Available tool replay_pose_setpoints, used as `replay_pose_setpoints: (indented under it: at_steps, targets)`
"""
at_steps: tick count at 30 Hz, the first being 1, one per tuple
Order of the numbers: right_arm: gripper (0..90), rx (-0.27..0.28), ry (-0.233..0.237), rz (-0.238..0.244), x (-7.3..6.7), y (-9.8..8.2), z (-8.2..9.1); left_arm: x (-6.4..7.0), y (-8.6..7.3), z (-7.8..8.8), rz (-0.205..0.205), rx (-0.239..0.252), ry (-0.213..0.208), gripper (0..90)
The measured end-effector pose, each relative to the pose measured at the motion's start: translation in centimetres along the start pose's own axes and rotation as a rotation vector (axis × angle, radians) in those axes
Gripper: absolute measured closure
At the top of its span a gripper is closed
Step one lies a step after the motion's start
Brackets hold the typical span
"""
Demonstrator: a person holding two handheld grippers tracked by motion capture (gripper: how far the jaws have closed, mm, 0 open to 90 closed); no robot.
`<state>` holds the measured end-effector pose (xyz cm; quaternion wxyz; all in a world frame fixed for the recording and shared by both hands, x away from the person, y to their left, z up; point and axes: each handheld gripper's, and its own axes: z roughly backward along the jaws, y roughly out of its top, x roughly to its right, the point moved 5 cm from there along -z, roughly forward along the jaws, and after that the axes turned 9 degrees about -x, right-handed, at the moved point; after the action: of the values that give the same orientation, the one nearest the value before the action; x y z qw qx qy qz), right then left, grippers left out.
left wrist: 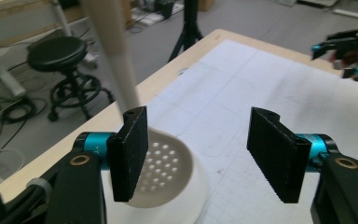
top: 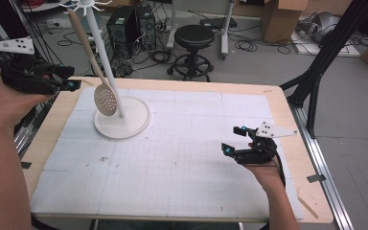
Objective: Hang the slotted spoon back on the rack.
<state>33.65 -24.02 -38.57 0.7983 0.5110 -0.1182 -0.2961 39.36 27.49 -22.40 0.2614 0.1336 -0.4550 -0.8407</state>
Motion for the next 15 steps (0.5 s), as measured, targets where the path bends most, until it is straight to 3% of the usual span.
replay_pose_setpoints:
  at_steps: [6,15]
  targets:
    - [16.4,-0.003,0.002,-0.002,-0.1,0.0,-0.1,1.3,-0.7,-0.8,-0.021,0.025,-0.045,34.2]
    - [16.4,0.006,-0.003,-0.005,0.1,0.0,0.2,3.3,-1.5,-2.4,-0.054,0.061,-0.079,26.3]
